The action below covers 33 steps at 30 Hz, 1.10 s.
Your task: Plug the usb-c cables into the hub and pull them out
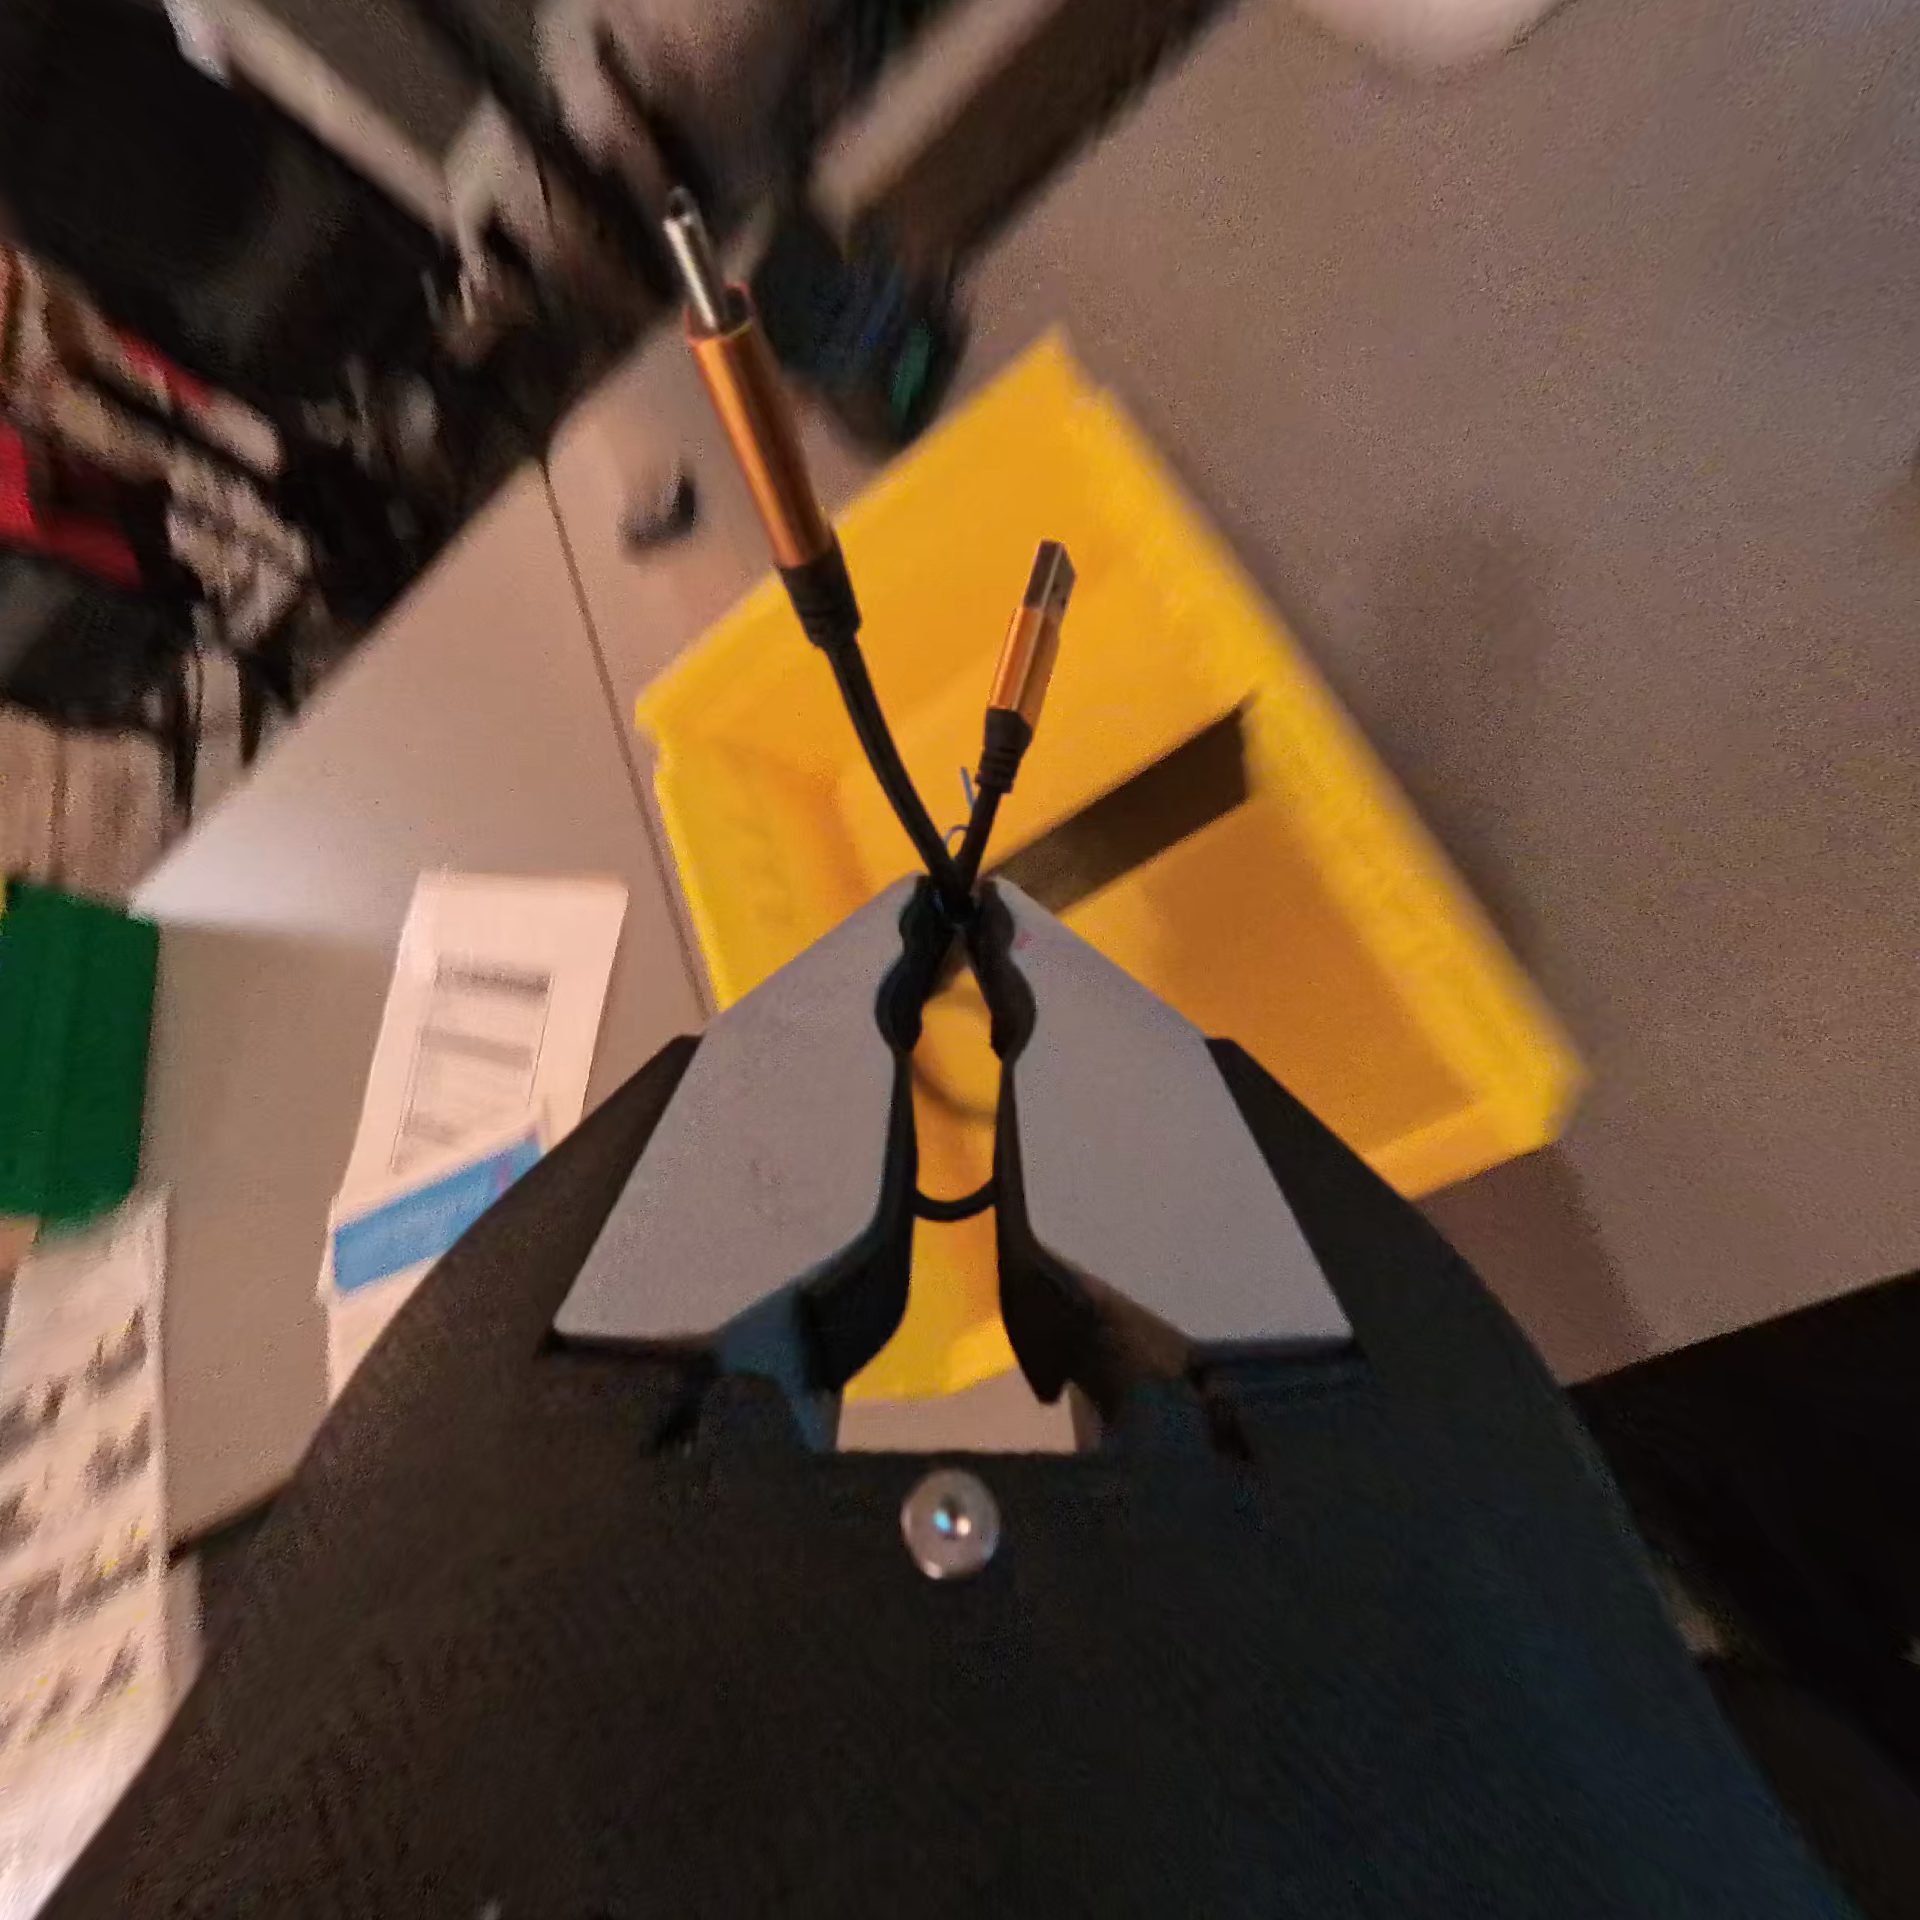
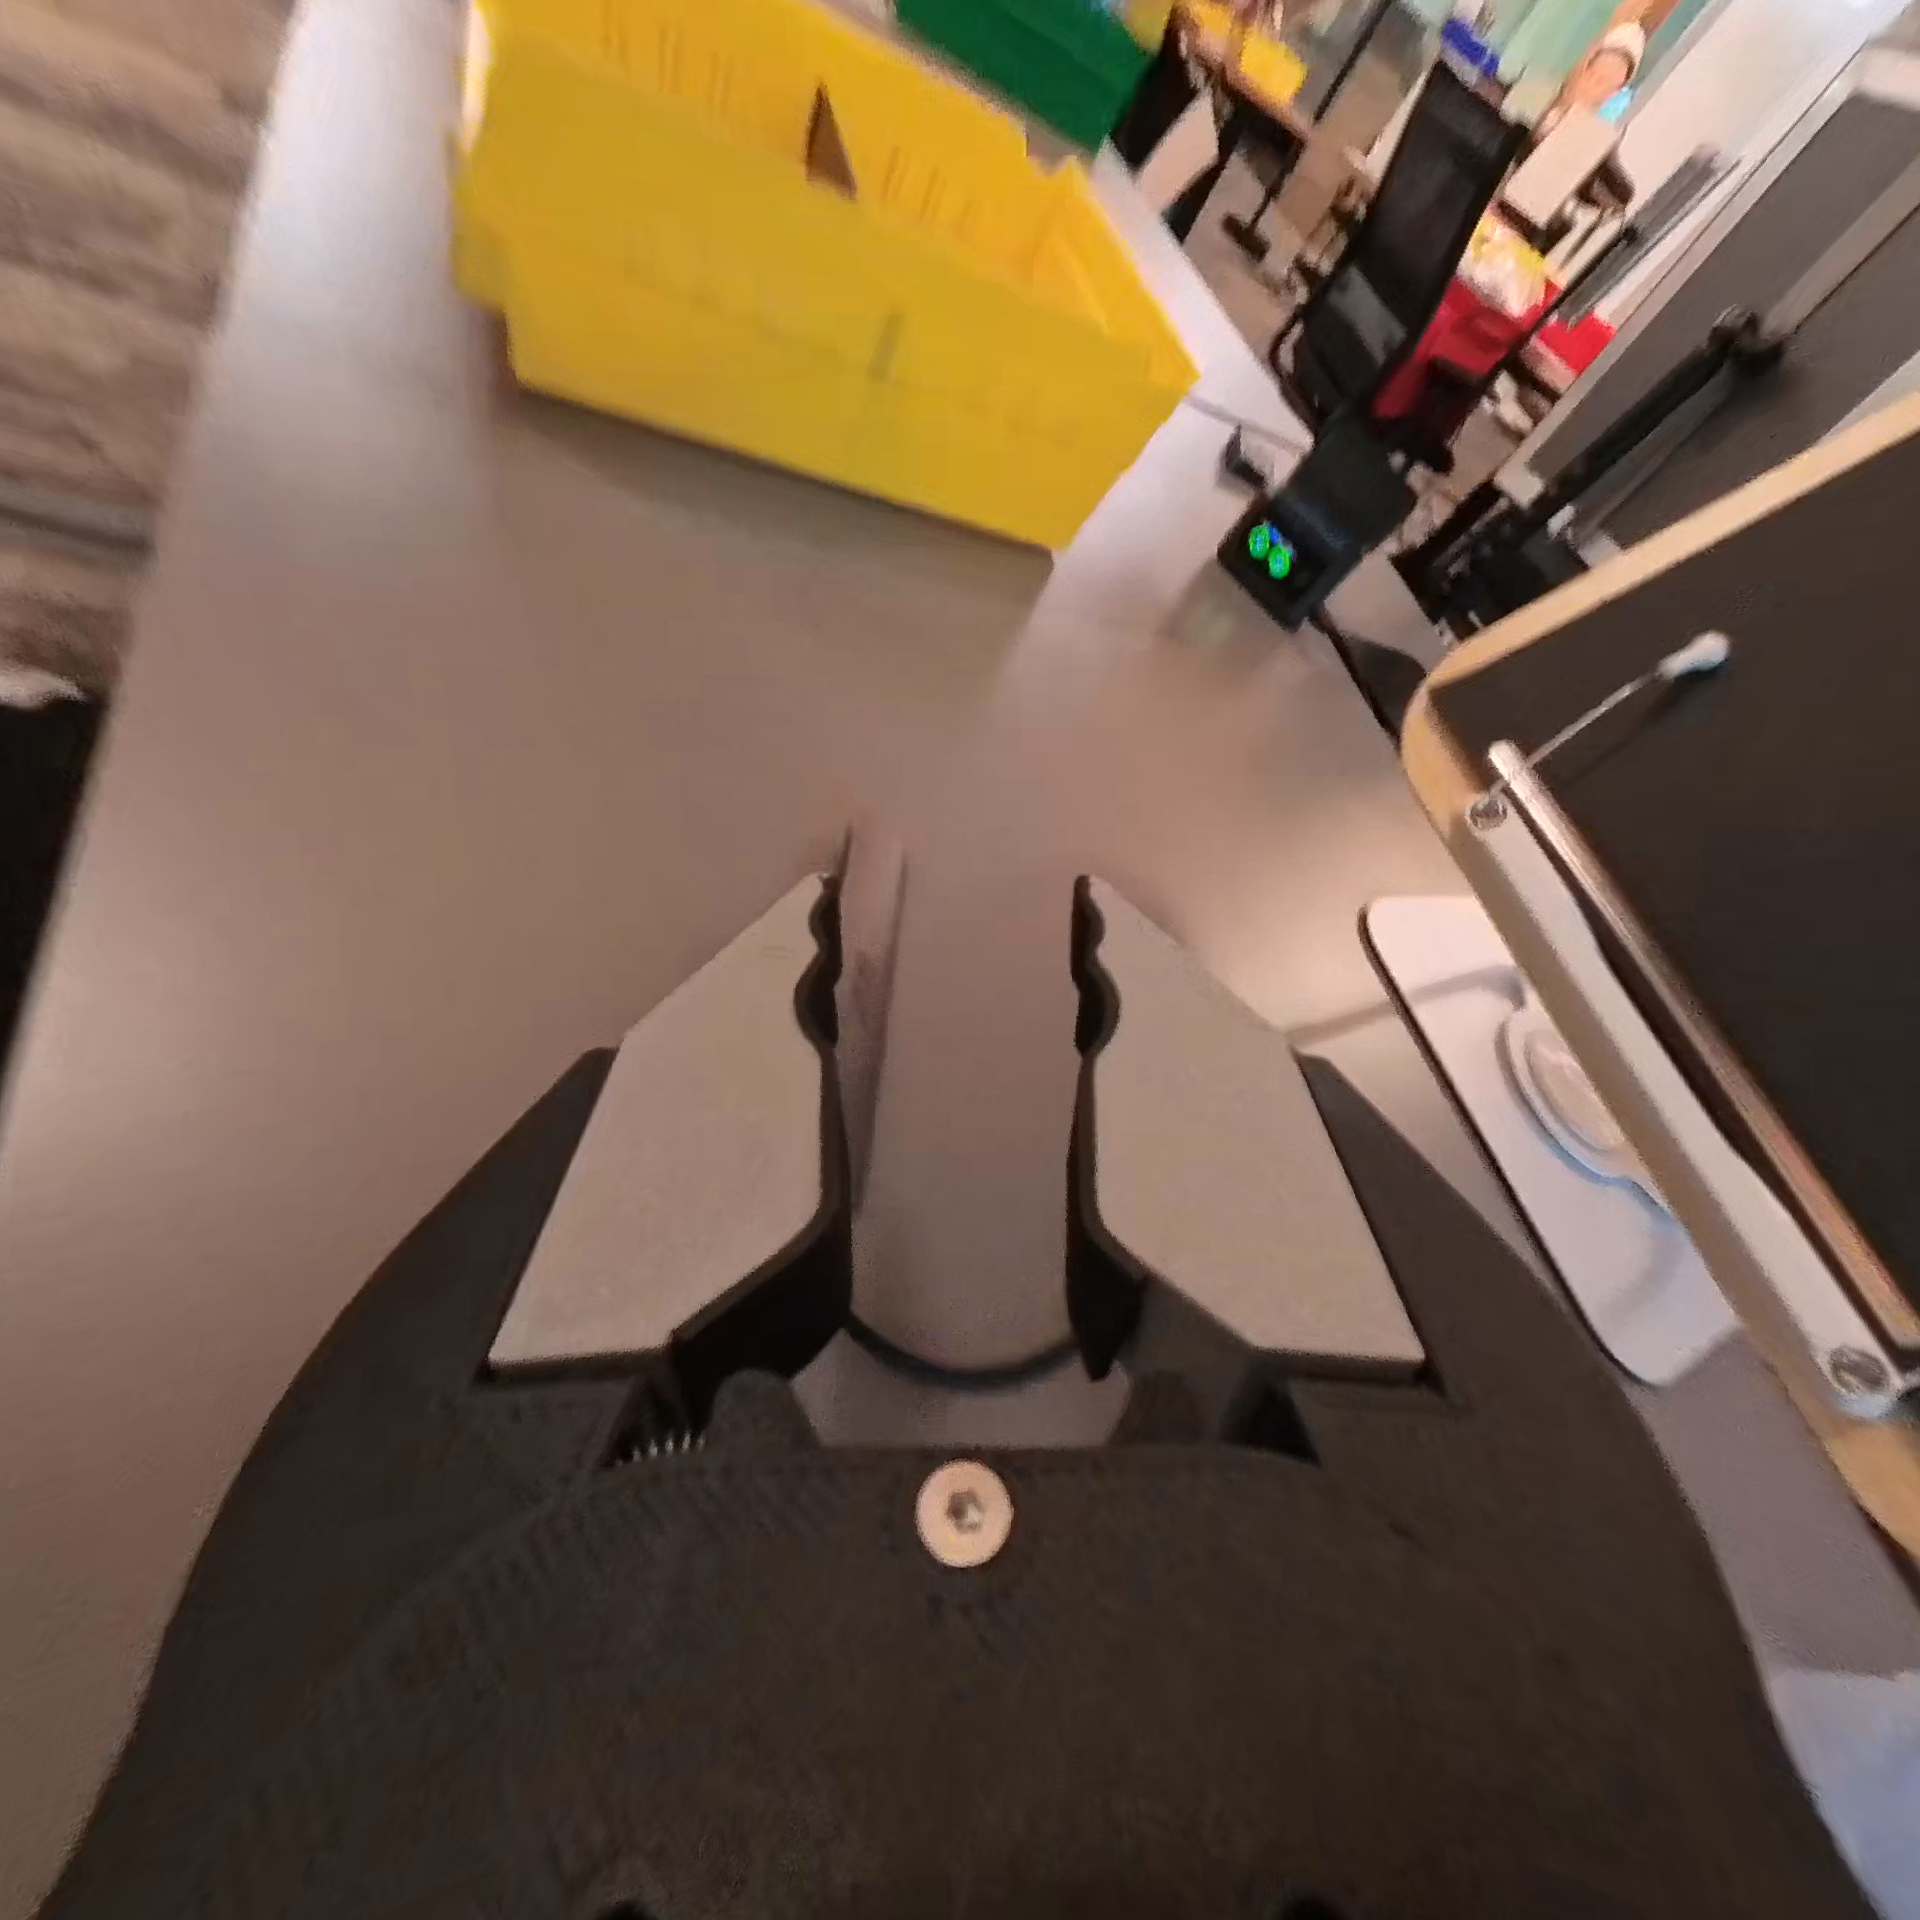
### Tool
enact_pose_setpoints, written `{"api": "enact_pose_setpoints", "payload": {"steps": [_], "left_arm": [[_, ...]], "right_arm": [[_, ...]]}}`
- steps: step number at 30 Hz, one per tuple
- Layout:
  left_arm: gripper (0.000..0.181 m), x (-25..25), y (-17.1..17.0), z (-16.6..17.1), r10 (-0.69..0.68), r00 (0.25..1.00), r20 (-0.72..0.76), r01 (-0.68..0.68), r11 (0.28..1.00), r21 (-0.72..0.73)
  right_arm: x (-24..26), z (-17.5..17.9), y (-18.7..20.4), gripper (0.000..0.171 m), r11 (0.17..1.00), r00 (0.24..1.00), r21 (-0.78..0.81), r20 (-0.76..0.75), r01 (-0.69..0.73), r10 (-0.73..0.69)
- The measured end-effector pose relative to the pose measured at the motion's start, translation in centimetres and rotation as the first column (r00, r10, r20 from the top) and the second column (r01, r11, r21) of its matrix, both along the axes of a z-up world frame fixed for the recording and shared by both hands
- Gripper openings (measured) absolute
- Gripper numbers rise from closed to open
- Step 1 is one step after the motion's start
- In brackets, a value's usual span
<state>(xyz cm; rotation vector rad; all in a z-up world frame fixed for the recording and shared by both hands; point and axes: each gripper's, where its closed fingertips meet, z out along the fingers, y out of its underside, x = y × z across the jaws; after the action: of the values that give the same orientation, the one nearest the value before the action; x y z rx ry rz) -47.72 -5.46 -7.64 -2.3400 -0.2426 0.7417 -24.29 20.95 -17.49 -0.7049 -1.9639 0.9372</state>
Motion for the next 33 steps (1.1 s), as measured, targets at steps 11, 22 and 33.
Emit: {"api": "enact_pose_setpoints", "payload": {"steps": [11,22,33], "left_arm": [[0.005,26.3,22.7,-4.0,-0.722,0.675,0.152,0.630,0.672,0.389],[0.047,24.4,25.8,-10.6,-0.743,0.653,0.146,0.709,0.668,0.225],[0.019,16.7,23.9,-18.6,-0.797,0.599,-0.070,0.762,0.595,-0.255]], "right_arm": [[2.9,9.5,-4.5,0.069,0.942,0.996,-0.333,-0.072,0.034,-0.061],[7.4,5.9,3.3,0.001,0.911,0.918,-0.203,0.255,0.358,-0.304],[8.4,-5.2,7.3,0.002,0.883,0.516,0.312,0.722,0.351,-0.460]]}}
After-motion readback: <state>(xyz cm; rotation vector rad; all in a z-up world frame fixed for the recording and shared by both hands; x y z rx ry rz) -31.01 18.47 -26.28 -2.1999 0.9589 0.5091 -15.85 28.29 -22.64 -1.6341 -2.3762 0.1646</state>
